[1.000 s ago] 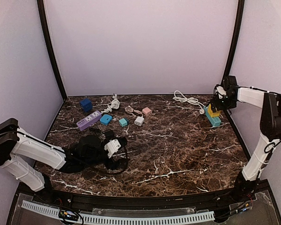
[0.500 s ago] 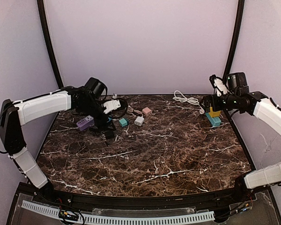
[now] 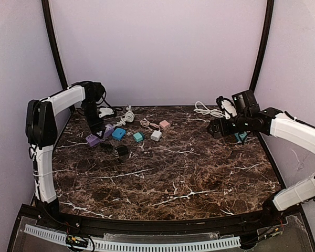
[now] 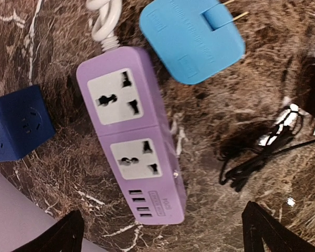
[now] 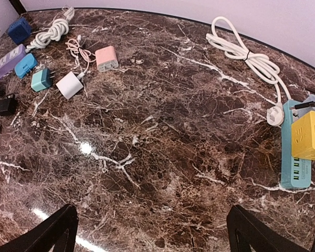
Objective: Insert the plug
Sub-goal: Pick up the socket from the center of the board.
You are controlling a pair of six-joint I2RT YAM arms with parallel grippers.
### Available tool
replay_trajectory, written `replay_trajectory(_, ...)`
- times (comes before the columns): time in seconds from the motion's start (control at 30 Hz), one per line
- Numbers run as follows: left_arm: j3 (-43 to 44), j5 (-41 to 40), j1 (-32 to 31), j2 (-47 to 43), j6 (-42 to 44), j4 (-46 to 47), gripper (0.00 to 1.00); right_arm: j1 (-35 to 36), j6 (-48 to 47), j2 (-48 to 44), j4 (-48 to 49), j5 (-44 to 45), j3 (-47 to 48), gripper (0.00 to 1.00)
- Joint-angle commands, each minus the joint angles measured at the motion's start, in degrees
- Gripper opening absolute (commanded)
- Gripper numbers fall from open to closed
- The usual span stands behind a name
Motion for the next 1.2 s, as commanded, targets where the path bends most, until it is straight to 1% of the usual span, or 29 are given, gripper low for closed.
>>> replay_trajectory(0.0,2.8,0.0,1.9,2.9,0.7,-0.8,0.96,2.0,2.0,1.8,0.5,1.7,1.6,0.99)
replay_trajectory(0.03,2.9,0.2,2.3,3.5,0.6,-0.4,0.94,2.4,2.1,2.1,0.3,1.9,1.5,0.99)
replay_trajectory(0.13,3.9,2.5,3.9,7.1,-1.1,0.2,0.84,3.6,2.1,3.2,-0.7,2.8,2.0,0.99)
replay_trajectory(0.2,3.7,3.3,4.3,8.7,-1.7,0.5,0.8,4.3,2.1,4.0,-1.8,3.2,2.6,0.99)
replay_trajectory(0.3,2.6,5.5,4.5,10.2,-2.4,1.8,0.76,5.3,2.3,5.1,-2.6,3.4,3.6,0.99)
replay_trajectory(0.4,1.7,9.5,4.5,10.6,-3.3,1.0,0.64,6.3,2.3,6.0,-3.1,4.0,4.3,0.98)
replay_trajectory(0.43,1.3,10.6,4.5,10.6,-3.8,0.7,0.55,6.5,2.4,6.2,-3.2,4.1,4.5,0.99)
replay_trajectory(0.47,1.2,11.0,4.5,10.5,-4.0,0.5,0.48,6.8,2.5,6.4,-3.3,4.2,4.7,0.99)
replay_trajectory(0.5,1.4,11.1,4.5,10.4,-4.7,0.0,0.31,7.1,2.6,6.5,-3.4,4.2,4.8,0.99)
replay_trajectory(0.53,1.7,11.3,4.5,10.1,-5.2,-0.4,0.21,7.4,2.6,6.5,-3.6,4.3,5.1,0.99)
replay_trajectory(0.57,2.5,11.0,4.6,9.2,-6.5,-0.6,0.06,7.7,2.7,6.5,-3.9,4.5,5.3,0.99)
replay_trajectory(0.63,3.6,9.4,4.6,7.0,-9.2,0.4,0.01,8.3,2.9,6.4,-4.6,4.9,5.9,0.98)
replay_trajectory(0.8,9.0,5.9,4.4,0.3,-14.4,2.5,0.01,10.1,3.2,4.9,-5.6,5.9,7.1,0.99)
replay_trajectory(0.9,16.2,6.3,3.2,-3.2,-14.5,0.3,0.0,10.9,3.8,2.9,-6.0,6.4,7.1,0.99)
replay_trajectory(0.93,17.9,7.6,2.7,-4.1,-14.3,-0.6,0.0,10.9,4.2,1.9,-6.1,6.4,6.9,0.99)
replay_trajectory(0.97,21.4,8.3,1.2,-4.5,-14.2,-2.9,0.0,10.9,4.9,0.6,-6.1,6.6,6.5,0.99)
replay_trajectory(1.0,22.7,9.4,0.3,-5.2,-13.9,-4.0,0.0,10.9,5.5,-0.9,-6.0,6.9,6.1,0.99)
replay_trajectory(1.03,24.8,9.6,-2.3,-5.6,-13.6,-5.9,0.0,10.9,6.6,-2.4,-6.0,7.5,5.8,0.99)
replay_trajectory(1.07,25.3,9.6,-3.7,-6.5,-13.0,-6.6,0.01,10.9,7.4,-4.1,-6.0,8.3,5.4,0.99)
replay_trajectory(1.17,25.8,11.1,-12.8,-7.9,-11.8,-8.9,0.0,10.8,9.5,-9.1,-6.8,11.1,4.5,0.99)
